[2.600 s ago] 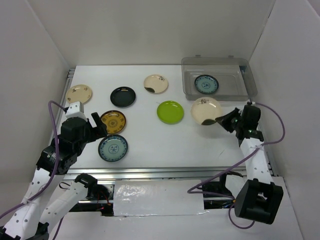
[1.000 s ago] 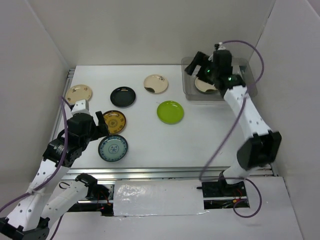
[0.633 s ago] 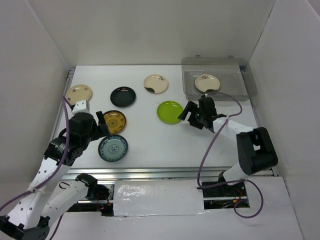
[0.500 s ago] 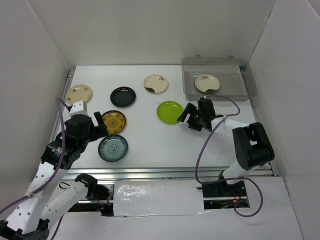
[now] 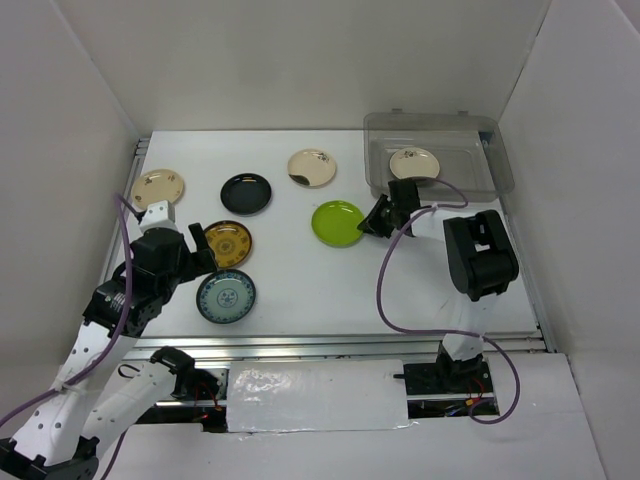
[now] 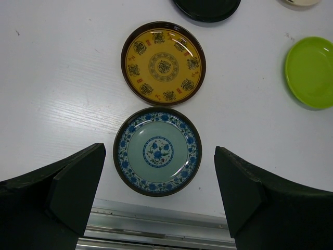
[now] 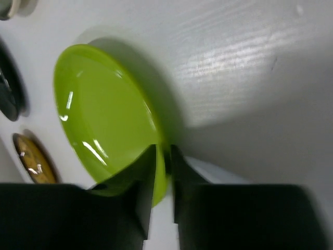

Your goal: Place the plates into the plastic bin on the countertop

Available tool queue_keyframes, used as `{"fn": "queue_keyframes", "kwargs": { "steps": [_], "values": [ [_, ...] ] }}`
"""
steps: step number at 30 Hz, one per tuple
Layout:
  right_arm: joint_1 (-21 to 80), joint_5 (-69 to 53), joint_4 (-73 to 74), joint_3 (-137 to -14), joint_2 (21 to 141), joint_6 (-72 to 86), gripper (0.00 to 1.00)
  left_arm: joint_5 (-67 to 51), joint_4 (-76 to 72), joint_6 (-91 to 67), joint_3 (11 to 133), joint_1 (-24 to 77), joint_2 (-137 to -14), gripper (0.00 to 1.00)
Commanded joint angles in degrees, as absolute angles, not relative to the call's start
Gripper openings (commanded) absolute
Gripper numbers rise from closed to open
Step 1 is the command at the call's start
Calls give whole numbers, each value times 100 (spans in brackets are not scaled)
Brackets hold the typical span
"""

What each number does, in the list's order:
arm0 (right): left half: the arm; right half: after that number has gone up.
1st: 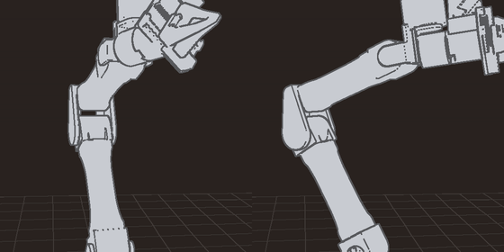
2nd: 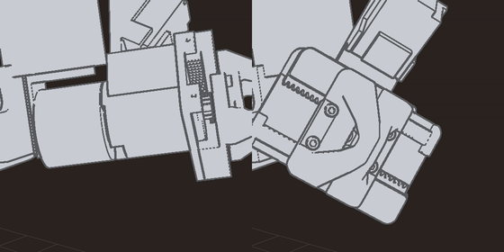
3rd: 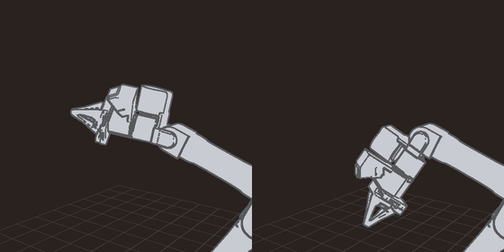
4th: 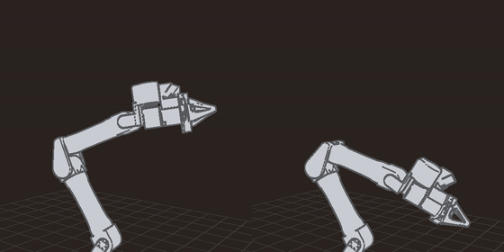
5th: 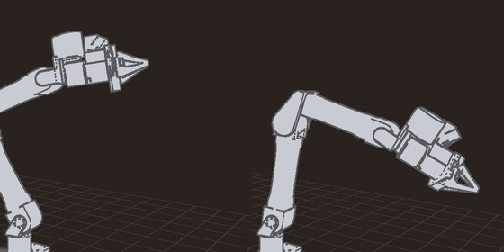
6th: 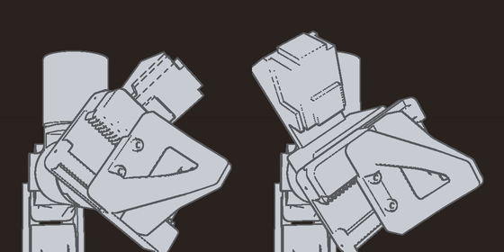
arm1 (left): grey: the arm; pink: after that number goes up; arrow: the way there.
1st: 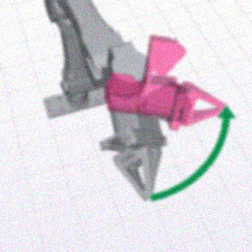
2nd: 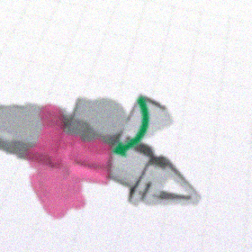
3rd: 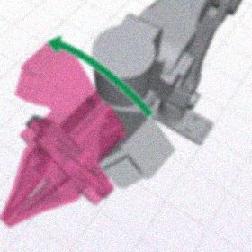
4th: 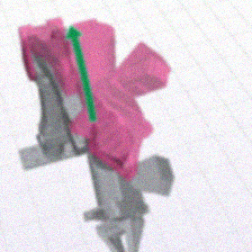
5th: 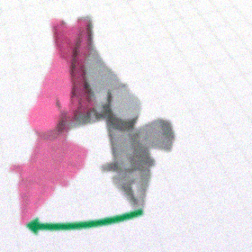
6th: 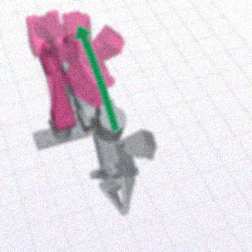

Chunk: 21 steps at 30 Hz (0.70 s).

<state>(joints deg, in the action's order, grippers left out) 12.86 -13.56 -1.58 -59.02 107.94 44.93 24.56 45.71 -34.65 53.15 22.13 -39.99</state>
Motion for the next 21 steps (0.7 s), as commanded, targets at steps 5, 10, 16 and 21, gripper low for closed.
{"fn": "queue_keyframes", "kwargs": {
  "steps": [5,10,16,21],
  "values": [
    [1511,-1309,343,-6171,10541,4483,0,2452,4377,-3419,5370,2188,-3902,99],
    [1925,-2397,422,-6371,9521,4403,0,2408,4342,-3393,5370,2188,-3911,99],
    [1328,-2343,1474,-7591,9088,4036,0,2408,4342,-3384,5361,2197,-3867,99],
    [72,-1951,2863,-9893,10404,3587,0,2434,4359,-3393,5361,2197,-3797,99]
  ]
}}
